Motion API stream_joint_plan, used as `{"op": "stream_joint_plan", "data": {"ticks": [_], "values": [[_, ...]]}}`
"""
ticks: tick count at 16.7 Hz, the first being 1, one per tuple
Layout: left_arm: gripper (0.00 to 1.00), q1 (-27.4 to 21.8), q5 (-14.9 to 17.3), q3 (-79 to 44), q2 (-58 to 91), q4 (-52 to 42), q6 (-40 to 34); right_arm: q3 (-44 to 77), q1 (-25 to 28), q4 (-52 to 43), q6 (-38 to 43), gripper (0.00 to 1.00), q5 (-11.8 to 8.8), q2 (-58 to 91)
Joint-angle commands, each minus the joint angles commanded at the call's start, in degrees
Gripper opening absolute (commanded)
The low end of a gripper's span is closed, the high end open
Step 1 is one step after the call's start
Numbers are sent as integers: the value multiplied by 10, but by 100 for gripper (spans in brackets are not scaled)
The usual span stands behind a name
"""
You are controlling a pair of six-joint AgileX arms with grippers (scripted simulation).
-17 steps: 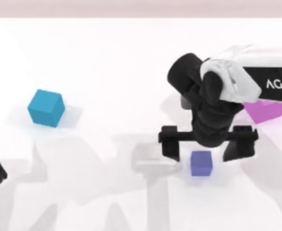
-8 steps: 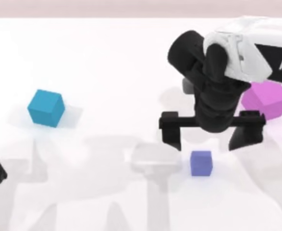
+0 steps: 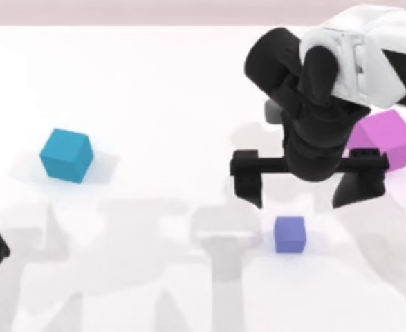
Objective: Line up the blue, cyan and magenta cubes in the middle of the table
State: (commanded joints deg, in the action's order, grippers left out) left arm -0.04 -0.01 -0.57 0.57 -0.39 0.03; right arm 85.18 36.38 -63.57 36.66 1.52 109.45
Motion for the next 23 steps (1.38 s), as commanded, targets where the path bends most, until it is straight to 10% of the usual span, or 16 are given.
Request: {"op": "stream_joint_plan", "data": {"ticks": [11,23], "values": [[100,-36,2,-404,451,-270,23,-341,-26,224,-136,100,-14,-417],[100,-83,2,-954,1141,-647,54,-796,-280,562,-331,100,-18,-996]]}}
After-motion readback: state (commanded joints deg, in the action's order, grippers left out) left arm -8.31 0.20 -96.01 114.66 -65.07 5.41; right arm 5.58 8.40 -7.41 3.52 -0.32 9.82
